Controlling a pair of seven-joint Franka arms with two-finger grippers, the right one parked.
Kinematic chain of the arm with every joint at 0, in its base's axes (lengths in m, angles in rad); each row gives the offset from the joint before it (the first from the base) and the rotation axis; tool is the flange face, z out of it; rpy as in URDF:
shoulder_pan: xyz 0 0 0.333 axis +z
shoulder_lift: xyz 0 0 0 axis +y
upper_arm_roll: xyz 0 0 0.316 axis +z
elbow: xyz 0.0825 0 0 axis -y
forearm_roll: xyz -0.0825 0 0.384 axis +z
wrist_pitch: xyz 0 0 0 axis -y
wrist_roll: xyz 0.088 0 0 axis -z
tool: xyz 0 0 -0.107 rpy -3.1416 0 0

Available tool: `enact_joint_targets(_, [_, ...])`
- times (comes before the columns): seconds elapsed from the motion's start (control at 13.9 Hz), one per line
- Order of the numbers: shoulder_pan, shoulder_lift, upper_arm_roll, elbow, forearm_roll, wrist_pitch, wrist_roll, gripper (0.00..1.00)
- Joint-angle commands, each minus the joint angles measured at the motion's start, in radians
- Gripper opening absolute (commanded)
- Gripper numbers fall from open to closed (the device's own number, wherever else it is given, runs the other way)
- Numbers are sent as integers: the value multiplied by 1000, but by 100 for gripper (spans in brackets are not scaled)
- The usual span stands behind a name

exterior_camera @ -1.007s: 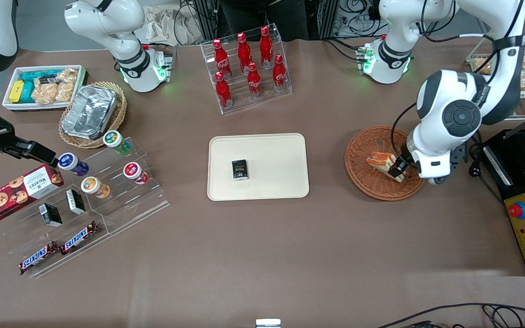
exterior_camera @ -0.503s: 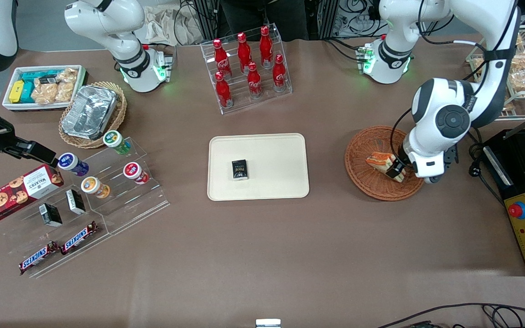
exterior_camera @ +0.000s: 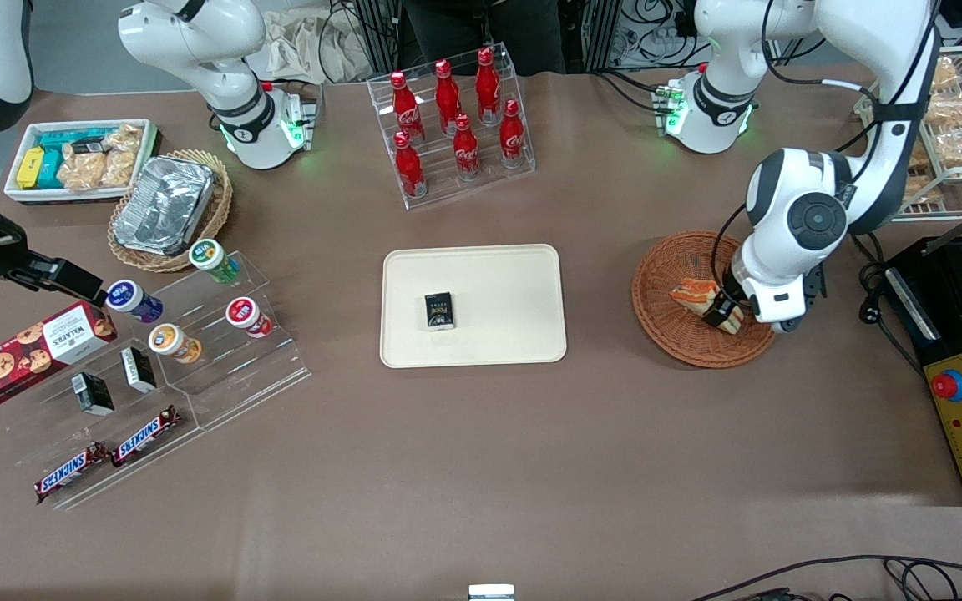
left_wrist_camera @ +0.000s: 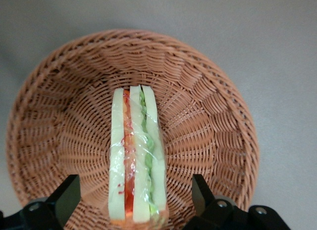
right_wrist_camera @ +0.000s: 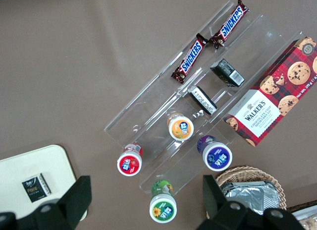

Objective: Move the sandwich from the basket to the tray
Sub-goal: 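Close the left gripper on the wrapped sandwich's edge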

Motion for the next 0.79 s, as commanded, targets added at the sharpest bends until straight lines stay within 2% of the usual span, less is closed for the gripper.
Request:
enact_joint_targets(0.0, [8, -9, -4, -76, 5, 100, -23, 100])
enact_joint_targets(0.29, [8, 8, -4, -76, 14, 102, -23, 99])
enact_joint_targets(0.36, [8, 10, -4, -75, 16, 102, -23, 81])
enact_joint_targets(0.5, [8, 16, -4, -72, 14, 102, -23, 17])
enact_joint_targets(0.58, [9, 18, -4, -72, 16, 102, -16, 0])
enact_joint_targets(0.72, [12, 18, -4, -70, 17, 102, -7, 0])
